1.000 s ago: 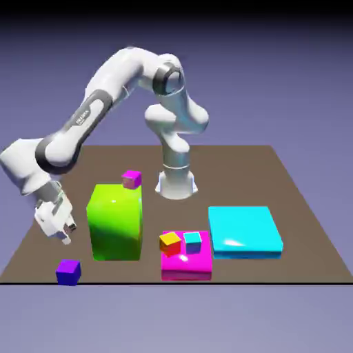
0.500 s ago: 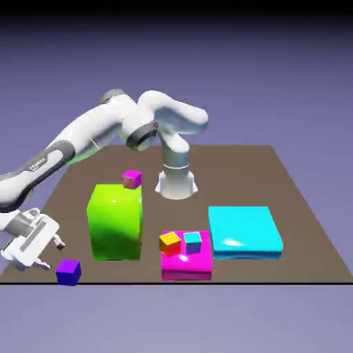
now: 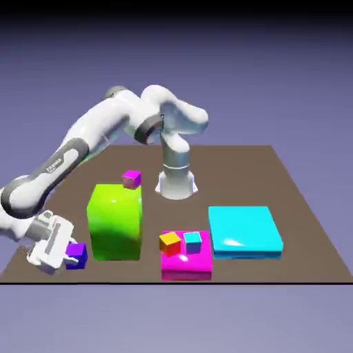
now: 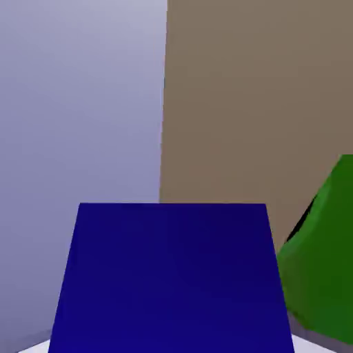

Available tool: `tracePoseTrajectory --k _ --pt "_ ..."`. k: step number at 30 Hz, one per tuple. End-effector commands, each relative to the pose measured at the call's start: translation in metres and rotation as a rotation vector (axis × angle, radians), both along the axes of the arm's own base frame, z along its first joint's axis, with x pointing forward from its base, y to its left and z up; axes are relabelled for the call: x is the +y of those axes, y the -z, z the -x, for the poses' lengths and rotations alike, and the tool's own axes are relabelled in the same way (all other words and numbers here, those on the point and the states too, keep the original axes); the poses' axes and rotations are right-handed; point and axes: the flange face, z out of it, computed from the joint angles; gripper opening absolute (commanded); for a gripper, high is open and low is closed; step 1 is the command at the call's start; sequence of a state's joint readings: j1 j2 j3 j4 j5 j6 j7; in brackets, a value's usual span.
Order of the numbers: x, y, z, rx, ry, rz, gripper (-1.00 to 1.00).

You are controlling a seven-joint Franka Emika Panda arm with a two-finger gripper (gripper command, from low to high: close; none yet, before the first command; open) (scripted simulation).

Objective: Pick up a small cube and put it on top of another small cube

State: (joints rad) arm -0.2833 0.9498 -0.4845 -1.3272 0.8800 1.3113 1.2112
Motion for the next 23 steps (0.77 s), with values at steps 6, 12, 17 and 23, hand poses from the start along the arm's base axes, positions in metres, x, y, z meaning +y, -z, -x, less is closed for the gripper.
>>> tracePoseTrajectory --k 6,12,17,23 --pt "0.111 -0.039 -0.023 -0.009 -0.343 -0.007 -1.0" --pt "0.224 -0.088 -0.026 -0.033 -0.725 0.035 -1.0" --pt "0.252 -0.067 -0.009 -0.039 -0.783 0.045 -1.0" --pt "0.258 -0.053 0.0 -0.038 -0.783 0.045 1.0"
